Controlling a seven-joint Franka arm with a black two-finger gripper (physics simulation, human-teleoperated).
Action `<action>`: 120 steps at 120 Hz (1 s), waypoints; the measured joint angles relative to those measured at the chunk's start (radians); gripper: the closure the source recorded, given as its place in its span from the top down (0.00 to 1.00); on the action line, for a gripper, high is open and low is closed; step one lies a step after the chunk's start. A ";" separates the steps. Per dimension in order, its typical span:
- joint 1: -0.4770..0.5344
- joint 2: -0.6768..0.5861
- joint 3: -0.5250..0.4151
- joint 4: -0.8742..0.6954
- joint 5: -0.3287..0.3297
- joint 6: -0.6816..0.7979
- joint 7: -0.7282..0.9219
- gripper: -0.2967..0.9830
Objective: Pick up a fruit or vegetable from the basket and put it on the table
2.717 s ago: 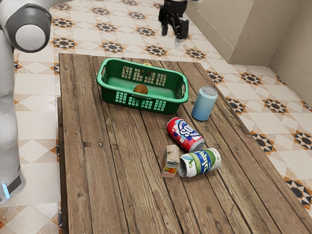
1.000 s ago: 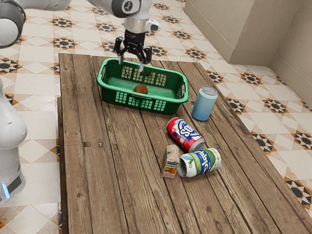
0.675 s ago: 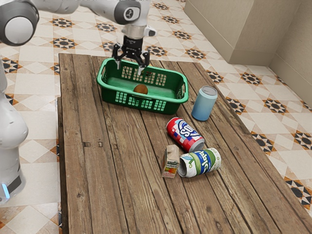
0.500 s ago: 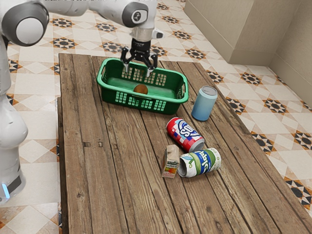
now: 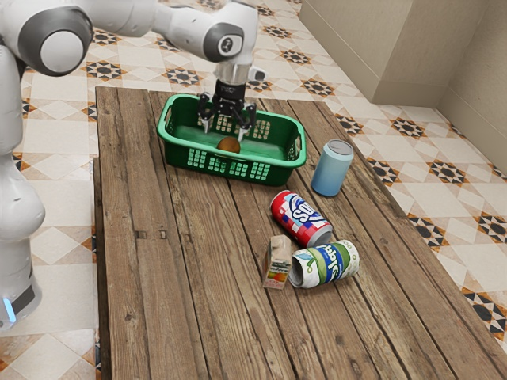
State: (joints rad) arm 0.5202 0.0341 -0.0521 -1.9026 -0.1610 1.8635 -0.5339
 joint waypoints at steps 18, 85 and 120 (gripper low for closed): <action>-0.018 0.015 0.000 0.002 0.004 0.008 -0.008 0.77; -0.023 0.030 0.010 -0.006 0.082 0.067 -0.010 0.77; -0.031 0.055 0.005 -0.011 0.082 0.138 0.002 0.77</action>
State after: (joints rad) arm 0.4892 0.0889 -0.0472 -1.9137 -0.0794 2.0010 -0.5315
